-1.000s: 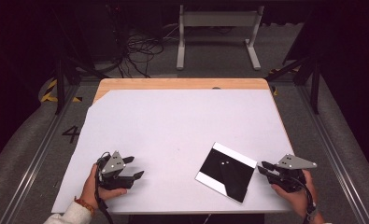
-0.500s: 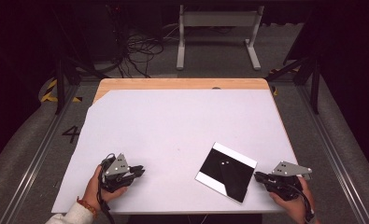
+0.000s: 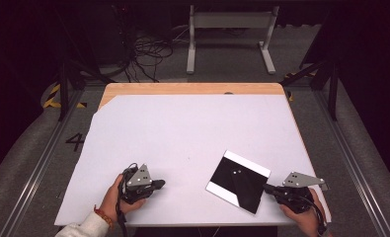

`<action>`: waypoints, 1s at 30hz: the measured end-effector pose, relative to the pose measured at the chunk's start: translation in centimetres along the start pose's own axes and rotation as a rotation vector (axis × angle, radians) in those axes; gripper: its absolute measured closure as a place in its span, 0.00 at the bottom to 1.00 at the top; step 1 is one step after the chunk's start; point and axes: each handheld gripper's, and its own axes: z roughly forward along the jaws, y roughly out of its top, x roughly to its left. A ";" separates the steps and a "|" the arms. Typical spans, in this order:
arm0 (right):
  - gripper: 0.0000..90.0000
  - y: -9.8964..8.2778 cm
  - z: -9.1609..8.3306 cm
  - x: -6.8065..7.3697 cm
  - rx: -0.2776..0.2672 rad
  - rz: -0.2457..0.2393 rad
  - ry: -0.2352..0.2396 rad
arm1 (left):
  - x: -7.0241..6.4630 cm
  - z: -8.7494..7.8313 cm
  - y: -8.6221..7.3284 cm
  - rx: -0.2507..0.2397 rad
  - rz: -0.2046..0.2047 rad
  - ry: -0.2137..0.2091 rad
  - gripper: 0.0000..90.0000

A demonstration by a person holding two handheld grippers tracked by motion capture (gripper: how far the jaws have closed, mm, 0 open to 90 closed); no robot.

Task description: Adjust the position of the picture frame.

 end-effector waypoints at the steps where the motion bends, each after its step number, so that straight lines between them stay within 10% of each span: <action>1: 1.00 0.1 0.1 0.1 0.000 -0.003 -0.002 | 0.0 0.2 0.1 -0.002 0.001 -0.006 0.99; 30: 1.00 3.9 4.8 1.5 0.009 -0.056 -0.003 | -0.2 3.8 3.3 0.032 0.036 -0.053 1.00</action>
